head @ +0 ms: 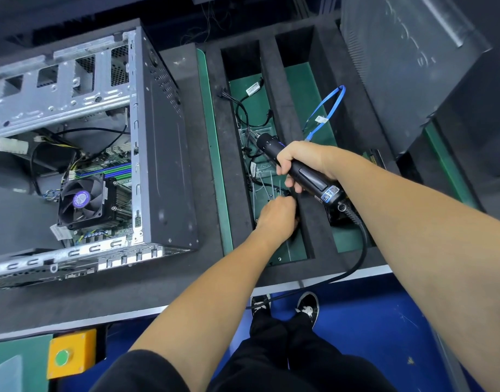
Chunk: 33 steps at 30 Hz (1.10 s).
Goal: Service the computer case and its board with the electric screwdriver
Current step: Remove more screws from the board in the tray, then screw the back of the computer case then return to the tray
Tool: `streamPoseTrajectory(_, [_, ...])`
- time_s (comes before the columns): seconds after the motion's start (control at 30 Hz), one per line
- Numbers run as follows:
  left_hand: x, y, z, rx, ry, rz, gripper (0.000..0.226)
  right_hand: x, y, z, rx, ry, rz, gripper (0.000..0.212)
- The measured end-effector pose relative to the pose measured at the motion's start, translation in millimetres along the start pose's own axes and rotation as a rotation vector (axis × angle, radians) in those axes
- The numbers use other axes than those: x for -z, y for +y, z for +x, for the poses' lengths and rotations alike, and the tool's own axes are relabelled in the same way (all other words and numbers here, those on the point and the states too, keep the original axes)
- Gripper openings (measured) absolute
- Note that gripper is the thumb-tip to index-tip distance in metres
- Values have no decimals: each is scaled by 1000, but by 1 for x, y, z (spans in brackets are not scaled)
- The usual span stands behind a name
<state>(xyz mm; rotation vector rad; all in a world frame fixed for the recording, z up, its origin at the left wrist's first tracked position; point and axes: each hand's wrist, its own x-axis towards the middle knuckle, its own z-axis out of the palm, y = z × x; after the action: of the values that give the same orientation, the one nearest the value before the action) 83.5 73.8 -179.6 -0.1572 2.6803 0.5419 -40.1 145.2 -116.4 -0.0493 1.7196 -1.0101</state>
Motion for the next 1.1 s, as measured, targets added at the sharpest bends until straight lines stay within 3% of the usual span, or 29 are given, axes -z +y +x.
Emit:
streamPoseTrajectory(0.17, [0,0,0,37,39,-109,19,0,0,-1,2,6,-7,50])
streamPoseTrajectory(0.37, [13,-4,3,288,175,-465,16,0,0,-1,6,-5,-1,50])
streamPoseTrajectory(0.63, [13,-1,-1,209,106,-410,17,0,0,0,7,-4,-13,51])
streamPoseTrajectory(1.1, [9,-2,1,363,170,-347,8,3,3,1,12,-13,23,47])
